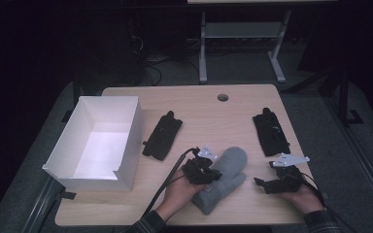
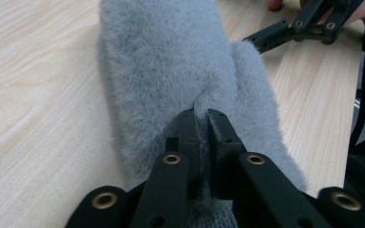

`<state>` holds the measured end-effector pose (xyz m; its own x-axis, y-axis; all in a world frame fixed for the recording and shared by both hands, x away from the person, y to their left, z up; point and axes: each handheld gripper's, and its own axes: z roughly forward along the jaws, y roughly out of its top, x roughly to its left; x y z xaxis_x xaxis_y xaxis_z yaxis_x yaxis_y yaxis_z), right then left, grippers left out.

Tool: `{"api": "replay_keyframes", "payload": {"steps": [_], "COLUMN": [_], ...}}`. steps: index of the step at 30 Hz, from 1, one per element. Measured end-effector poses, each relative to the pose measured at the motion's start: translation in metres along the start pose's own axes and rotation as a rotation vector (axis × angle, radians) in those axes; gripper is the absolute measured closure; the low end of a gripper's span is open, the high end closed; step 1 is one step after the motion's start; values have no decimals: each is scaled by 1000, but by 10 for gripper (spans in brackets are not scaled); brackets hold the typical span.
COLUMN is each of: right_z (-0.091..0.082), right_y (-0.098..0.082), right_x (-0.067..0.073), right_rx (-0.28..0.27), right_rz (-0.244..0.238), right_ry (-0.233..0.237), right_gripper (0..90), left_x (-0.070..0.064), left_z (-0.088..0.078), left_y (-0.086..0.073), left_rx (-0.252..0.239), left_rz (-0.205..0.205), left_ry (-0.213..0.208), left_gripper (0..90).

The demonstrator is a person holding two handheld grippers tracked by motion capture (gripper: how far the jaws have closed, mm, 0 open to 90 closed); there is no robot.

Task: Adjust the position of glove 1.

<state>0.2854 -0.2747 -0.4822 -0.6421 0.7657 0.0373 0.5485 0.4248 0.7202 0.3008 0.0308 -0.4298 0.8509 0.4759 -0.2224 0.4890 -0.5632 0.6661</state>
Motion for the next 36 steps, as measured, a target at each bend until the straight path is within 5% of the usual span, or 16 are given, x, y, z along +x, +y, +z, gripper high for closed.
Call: {"api": "replay_keyframes", "payload": {"steps": [6, 10, 11, 13, 15, 16, 17, 21, 36], "right_z": [0, -4, -8, -11, -16, -16, -13, -4, 25], "right_y": [0, 8, 11, 12, 16, 16, 19, 23, 49], "right_x": [0, 2, 5, 8, 19, 19, 27, 42, 65], "right_rx": [2, 56, 40, 25, 28, 28, 63, 107, 85], "right_rz": [-2, -25, -41, -57, -76, -76, -88, -115, -146], "right_ry": [4, 65, 86, 102, 207, 207, 256, 329, 317], "right_gripper": [112, 171, 305, 356, 601, 601, 735, 850, 900], "left_x": [3, 4, 4, 5, 8, 10, 12, 25, 30], "left_z": [-11, -26, -30, -41, -49, -52, -54, -54, -65], "left_y": [3, 7, 7, 7, 6, 4, 2, -18, -48], "left_rx": [-52, -85, -96, -105, -96, -88, -76, -47, -24], "left_rz": [-14, 14, 17, 30, 42, 43, 47, 13, -22], "left_ry": [-18, -31, -36, -29, -14, 2, 8, 4, -55], "left_gripper": [684, 638, 698, 748, 891, 891, 894, 893, 885]}}
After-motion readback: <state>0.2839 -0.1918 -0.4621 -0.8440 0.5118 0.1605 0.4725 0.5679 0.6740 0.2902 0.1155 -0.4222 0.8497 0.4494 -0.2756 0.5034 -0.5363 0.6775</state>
